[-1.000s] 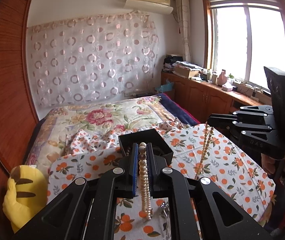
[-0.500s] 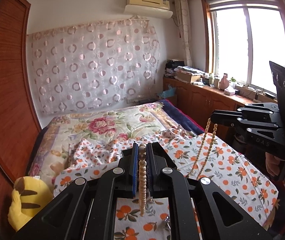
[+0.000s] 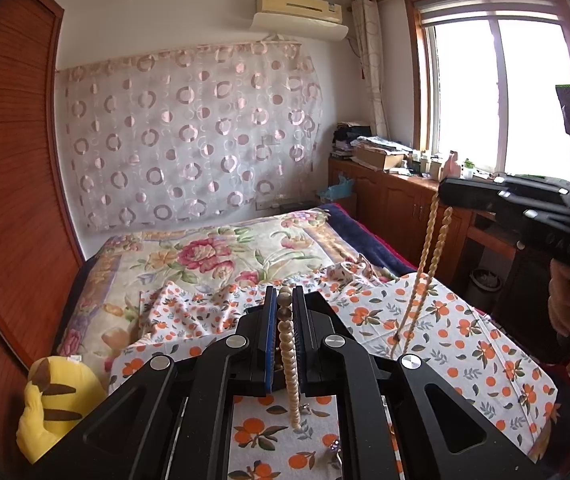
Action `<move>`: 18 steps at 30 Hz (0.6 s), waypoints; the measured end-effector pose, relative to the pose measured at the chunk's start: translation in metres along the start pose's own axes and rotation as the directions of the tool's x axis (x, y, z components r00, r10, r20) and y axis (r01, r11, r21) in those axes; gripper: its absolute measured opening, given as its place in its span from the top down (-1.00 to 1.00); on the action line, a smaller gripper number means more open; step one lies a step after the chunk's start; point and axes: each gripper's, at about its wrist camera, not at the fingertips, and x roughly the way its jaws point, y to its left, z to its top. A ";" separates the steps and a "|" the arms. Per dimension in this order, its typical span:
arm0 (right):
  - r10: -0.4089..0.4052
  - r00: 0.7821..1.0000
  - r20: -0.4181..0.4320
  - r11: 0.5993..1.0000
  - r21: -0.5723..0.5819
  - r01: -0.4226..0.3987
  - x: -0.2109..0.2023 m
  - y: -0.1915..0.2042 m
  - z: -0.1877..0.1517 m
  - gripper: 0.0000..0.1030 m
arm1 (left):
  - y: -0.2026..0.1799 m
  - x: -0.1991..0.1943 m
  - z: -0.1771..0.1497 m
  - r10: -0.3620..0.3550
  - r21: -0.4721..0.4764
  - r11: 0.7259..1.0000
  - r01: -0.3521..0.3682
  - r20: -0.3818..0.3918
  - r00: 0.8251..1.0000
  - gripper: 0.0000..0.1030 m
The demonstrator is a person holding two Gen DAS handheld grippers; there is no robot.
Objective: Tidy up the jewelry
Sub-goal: 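Carry both necklaces over the black box, lower them in and open both tools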
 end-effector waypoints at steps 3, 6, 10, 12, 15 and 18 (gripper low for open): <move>-0.010 1.000 0.003 1.000 -0.025 0.010 -0.003 0.006 0.006 0.89 | 0.002 -0.001 0.003 0.003 -0.002 1.000 -0.003 0.004 1.000 0.86; -0.011 1.000 -0.006 1.000 -0.024 0.011 0.001 0.006 0.007 0.89 | 0.003 -0.002 0.006 0.009 -0.001 1.000 -0.009 0.012 1.000 0.86; -0.005 1.000 -0.021 1.000 -0.012 0.005 0.010 0.004 0.004 0.89 | 0.006 -0.002 0.011 0.014 -0.002 1.000 -0.014 0.020 1.000 0.86; 0.000 1.000 -0.026 1.000 -0.008 0.000 0.015 0.003 0.004 0.89 | 0.006 0.001 0.014 0.017 0.000 1.000 -0.017 0.022 1.000 0.86; 0.005 1.000 -0.027 1.000 -0.010 -0.005 0.022 0.004 0.004 0.89 | 0.006 0.006 0.020 0.009 0.003 1.000 -0.009 0.023 1.000 0.86; 0.004 1.000 -0.030 1.000 -0.015 -0.004 0.033 0.001 0.006 0.89 | 0.005 0.014 0.028 0.004 0.012 1.000 -0.005 0.024 1.000 0.86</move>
